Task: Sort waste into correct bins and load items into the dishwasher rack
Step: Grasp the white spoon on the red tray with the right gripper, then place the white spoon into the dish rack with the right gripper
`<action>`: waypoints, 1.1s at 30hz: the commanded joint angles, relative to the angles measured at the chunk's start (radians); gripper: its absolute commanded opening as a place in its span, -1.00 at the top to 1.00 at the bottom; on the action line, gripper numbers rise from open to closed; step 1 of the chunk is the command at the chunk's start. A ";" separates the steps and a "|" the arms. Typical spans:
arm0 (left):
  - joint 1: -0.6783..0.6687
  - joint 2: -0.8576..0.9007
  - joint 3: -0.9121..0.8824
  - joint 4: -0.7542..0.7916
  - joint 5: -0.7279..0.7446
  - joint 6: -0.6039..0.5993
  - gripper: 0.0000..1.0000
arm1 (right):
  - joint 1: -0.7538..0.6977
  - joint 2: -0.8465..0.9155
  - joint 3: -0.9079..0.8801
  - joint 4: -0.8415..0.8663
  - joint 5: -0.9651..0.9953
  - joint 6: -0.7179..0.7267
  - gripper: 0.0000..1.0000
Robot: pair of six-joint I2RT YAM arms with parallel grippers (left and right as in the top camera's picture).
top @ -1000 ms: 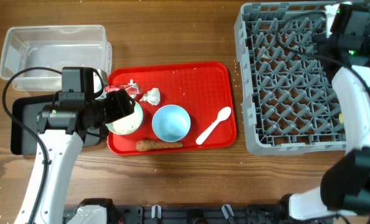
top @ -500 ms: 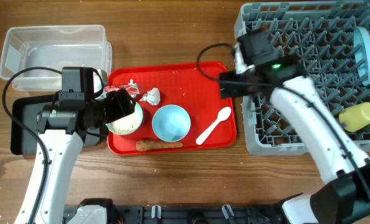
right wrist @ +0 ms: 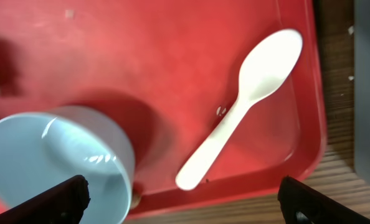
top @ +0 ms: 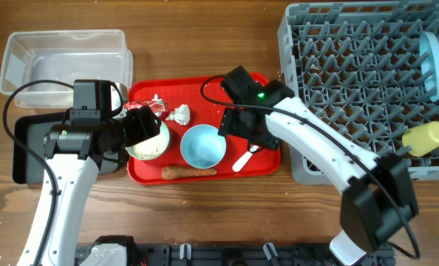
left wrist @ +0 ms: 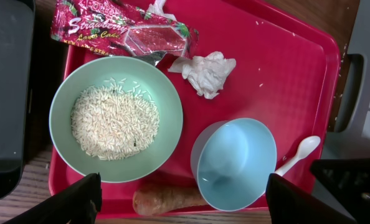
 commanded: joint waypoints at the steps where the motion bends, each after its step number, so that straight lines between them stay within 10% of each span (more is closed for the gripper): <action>1: 0.008 -0.007 0.014 -0.001 -0.010 0.002 -0.68 | 0.000 0.069 -0.055 0.039 0.014 0.060 -0.99; 11: 0.008 -0.007 0.014 -0.001 -0.010 0.002 -0.68 | -0.071 0.137 -0.190 0.219 0.039 0.108 -0.63; 24: 0.008 -0.007 0.014 -0.002 -0.010 0.002 -0.68 | -0.073 0.137 -0.204 0.249 0.036 0.071 0.72; 33: 0.008 -0.007 0.014 -0.002 -0.010 0.002 -0.68 | -0.073 0.117 -0.132 0.260 0.035 -0.126 0.91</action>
